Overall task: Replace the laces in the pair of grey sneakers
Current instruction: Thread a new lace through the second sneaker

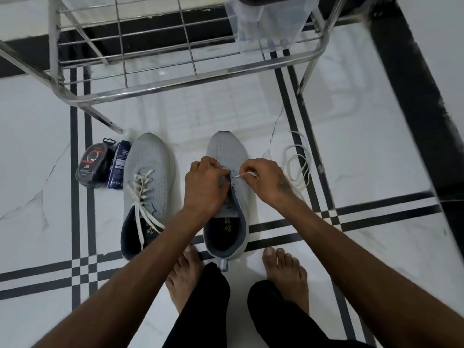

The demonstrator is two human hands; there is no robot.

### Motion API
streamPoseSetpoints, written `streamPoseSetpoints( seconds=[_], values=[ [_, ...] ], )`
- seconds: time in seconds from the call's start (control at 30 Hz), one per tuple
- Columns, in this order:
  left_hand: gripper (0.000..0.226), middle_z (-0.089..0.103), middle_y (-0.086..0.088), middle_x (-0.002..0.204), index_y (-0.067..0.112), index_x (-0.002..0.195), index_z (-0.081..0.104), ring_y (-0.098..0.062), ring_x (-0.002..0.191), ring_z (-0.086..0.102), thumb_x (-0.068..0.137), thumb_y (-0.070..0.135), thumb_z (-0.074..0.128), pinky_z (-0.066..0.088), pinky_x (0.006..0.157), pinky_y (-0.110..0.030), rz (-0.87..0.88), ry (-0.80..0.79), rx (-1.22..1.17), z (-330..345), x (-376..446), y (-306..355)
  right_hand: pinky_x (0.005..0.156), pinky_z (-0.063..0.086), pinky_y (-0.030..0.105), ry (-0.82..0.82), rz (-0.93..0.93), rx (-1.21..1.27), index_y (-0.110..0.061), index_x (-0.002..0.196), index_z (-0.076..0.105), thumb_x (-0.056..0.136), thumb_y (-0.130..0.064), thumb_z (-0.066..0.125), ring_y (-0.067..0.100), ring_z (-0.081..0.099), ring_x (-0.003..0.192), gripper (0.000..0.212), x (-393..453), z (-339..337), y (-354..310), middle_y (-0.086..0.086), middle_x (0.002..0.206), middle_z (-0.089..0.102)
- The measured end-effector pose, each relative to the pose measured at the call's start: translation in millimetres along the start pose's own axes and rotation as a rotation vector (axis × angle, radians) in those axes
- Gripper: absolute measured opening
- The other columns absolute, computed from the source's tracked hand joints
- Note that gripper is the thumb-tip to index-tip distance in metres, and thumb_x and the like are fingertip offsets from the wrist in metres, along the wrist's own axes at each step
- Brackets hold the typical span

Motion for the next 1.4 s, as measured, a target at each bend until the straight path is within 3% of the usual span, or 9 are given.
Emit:
streamPoseSetpoints(
  seconds=[0.1, 0.23, 0.47, 0.83, 0.9, 1.03, 1.23, 1.33, 1.4],
  values=[
    [0.029, 0.055, -0.003, 0.124, 0.028, 0.119, 0.071, -0.026, 0.117, 0.048, 0.091, 0.03, 0.064, 0.039, 0.1, -0.037, -0.019, -0.015, -0.062, 3.5, 2.2, -5.1, 0.069, 0.037, 0.007, 0.012, 0.016, 0.069, -0.012, 0.092, 0.071, 0.094, -0.011, 0.063, 0.007, 0.055, 0.083, 0.008, -0.9, 4.2, 2.4, -0.006, 0.089, 0.065],
    [0.029, 0.055, -0.002, 0.122, 0.028, 0.119, 0.071, -0.023, 0.121, 0.046, 0.091, 0.029, 0.065, 0.033, 0.102, -0.031, -0.041, -0.054, -0.127, 6.5, 6.4, -7.6, 0.076, 0.044, 0.016, 0.083, 0.075, 0.097, -0.013, 0.092, 0.069, 0.095, -0.011, 0.061, 0.009, 0.058, 0.087, 0.009, 1.8, 4.8, 4.4, -0.004, 0.093, 0.066],
    [0.028, 0.054, -0.003, 0.121, 0.03, 0.115, 0.073, -0.023, 0.119, 0.047, 0.087, 0.034, 0.069, 0.036, 0.101, -0.035, -0.047, -0.084, -0.145, 3.7, 9.7, -9.7, 0.079, 0.048, 0.036, -0.009, -0.011, -0.097, -0.014, 0.095, 0.066, 0.097, -0.014, 0.054, 0.02, 0.057, 0.089, 0.012, 14.2, 10.6, -3.1, 0.002, 0.097, 0.061],
    [0.026, 0.055, -0.004, 0.118, 0.03, 0.109, 0.076, -0.026, 0.113, 0.049, 0.083, 0.035, 0.077, 0.042, 0.098, -0.044, -0.035, -0.029, -0.239, 0.9, 5.7, -2.4, 0.06, 0.035, 0.032, -0.065, -0.231, -0.434, -0.011, 0.089, 0.056, 0.085, 0.003, 0.06, 0.021, 0.045, 0.073, 0.015, 21.3, 19.3, -7.6, 0.009, 0.093, 0.051],
    [0.027, 0.055, -0.004, 0.118, 0.03, 0.109, 0.076, -0.027, 0.114, 0.048, 0.083, 0.035, 0.077, 0.041, 0.099, -0.043, -0.032, -0.017, -0.235, 2.2, 4.9, -1.9, 0.061, 0.033, 0.03, -0.049, -0.177, -0.37, -0.018, 0.082, 0.054, 0.087, -0.001, 0.059, 0.02, 0.049, 0.076, 0.018, 23.7, 17.1, -6.7, 0.0, 0.088, 0.048],
    [0.028, 0.053, -0.002, 0.12, 0.031, 0.11, 0.075, -0.026, 0.113, 0.046, 0.084, 0.042, 0.073, 0.041, 0.096, -0.041, -0.024, 0.012, -0.163, 6.7, 3.1, 0.1, 0.073, 0.047, 0.03, 0.036, 0.081, -0.034, -0.022, 0.076, 0.067, 0.088, -0.01, 0.066, 0.014, 0.06, 0.084, 0.017, 23.1, 12.4, -2.0, -0.01, 0.084, 0.062],
    [0.031, 0.055, 0.0, 0.114, 0.031, 0.105, 0.076, -0.024, 0.102, 0.051, 0.082, 0.051, 0.069, 0.045, 0.085, -0.04, -0.003, 0.076, -0.068, 13.3, 2.1, -1.1, 0.09, 0.049, 0.038, 0.173, 0.099, 0.081, -0.01, 0.082, 0.079, 0.088, -0.007, 0.069, 0.021, 0.062, 0.091, 0.012, 1.9, 13.2, -10.6, 0.003, 0.087, 0.071],
    [0.03, 0.057, 0.001, 0.11, 0.026, 0.105, 0.075, -0.022, 0.099, 0.05, 0.081, 0.044, 0.074, 0.045, 0.084, -0.038, -0.022, 0.073, -0.143, 16.9, 5.9, -5.7, 0.096, 0.046, 0.029, 0.049, 0.117, 0.13, -0.01, 0.098, 0.079, 0.09, -0.019, 0.067, 0.017, 0.06, 0.106, 0.018, -0.3, 7.7, -10.7, 0.005, 0.107, 0.067],
    [0.021, 0.057, 0.001, 0.111, 0.023, 0.105, 0.073, -0.025, 0.101, 0.049, 0.085, 0.028, 0.071, 0.046, 0.083, -0.04, -0.042, 0.045, -0.176, 19.9, 9.9, -5.3, 0.097, 0.04, 0.024, -0.087, 0.159, 0.09, -0.013, 0.115, 0.074, 0.086, -0.032, 0.068, 0.014, 0.048, 0.121, 0.035, -1.9, 8.0, -9.9, 0.0, 0.125, 0.057]
  ],
)
Point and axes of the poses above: each hand's wrist, its own x-axis towards the middle knuckle, its own z-axis out of the palm, y = z × x, the point moved 2 cm from there along x, towards the middle knuckle
